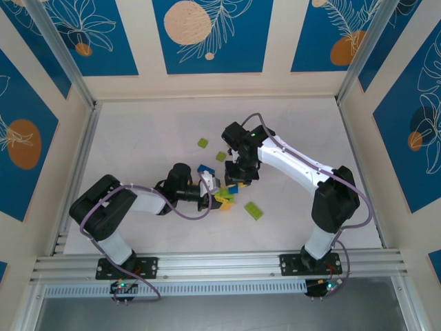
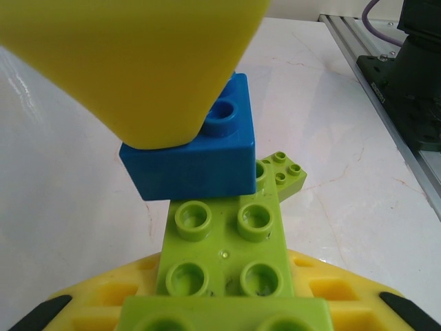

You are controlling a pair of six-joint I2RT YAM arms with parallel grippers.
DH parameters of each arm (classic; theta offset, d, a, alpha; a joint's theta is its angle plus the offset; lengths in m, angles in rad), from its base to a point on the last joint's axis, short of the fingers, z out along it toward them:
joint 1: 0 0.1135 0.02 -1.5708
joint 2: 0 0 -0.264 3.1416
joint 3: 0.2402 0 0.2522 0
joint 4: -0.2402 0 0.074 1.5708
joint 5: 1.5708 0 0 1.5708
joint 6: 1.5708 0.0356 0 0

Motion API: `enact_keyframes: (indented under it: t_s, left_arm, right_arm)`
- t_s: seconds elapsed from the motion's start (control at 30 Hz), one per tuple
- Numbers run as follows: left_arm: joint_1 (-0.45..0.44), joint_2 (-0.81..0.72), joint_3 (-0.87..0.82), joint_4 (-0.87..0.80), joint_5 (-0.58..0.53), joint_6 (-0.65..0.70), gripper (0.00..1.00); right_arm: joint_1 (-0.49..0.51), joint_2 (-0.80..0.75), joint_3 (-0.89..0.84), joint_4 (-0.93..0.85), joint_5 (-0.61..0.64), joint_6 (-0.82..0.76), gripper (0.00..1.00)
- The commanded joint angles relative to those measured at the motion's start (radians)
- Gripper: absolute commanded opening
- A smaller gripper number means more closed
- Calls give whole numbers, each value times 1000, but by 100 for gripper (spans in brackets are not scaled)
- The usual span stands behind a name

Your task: Assemble a carrot with lego

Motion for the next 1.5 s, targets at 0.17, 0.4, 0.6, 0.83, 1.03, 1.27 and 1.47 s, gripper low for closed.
enact_keyframes:
  t_s: [0.17, 0.4, 0.6, 0.83, 1.03, 1.27, 1.47]
  left_arm:
    - [-6, -7, 3, -45, -5, 29, 34]
    - [-4, -5, 5, -49, -7, 31, 34]
    - [-6, -5, 7, -54, -7, 31, 34]
    - [-6, -3, 10, -58, -11, 35, 34]
    - [-6, -2, 10, -58, -14, 34, 34]
    - [-8, -1, 11, -59, -15, 35, 34]
    - [-8, 0, 14, -63, -19, 36, 34]
  right_arm:
    - [6, -4, -73, -4, -12, 21, 27]
    - [3, -19, -77, -24, -6, 10, 27]
    - [3, -29, -81, -41, -2, 1, 27]
    - [3, -35, -95, -49, -4, -8, 27]
    - [6, -39, -105, -49, -18, -9, 27]
    - [9, -34, -122, -31, -22, -5, 27]
    - [15, -17, -119, -45, 5, -10, 27]
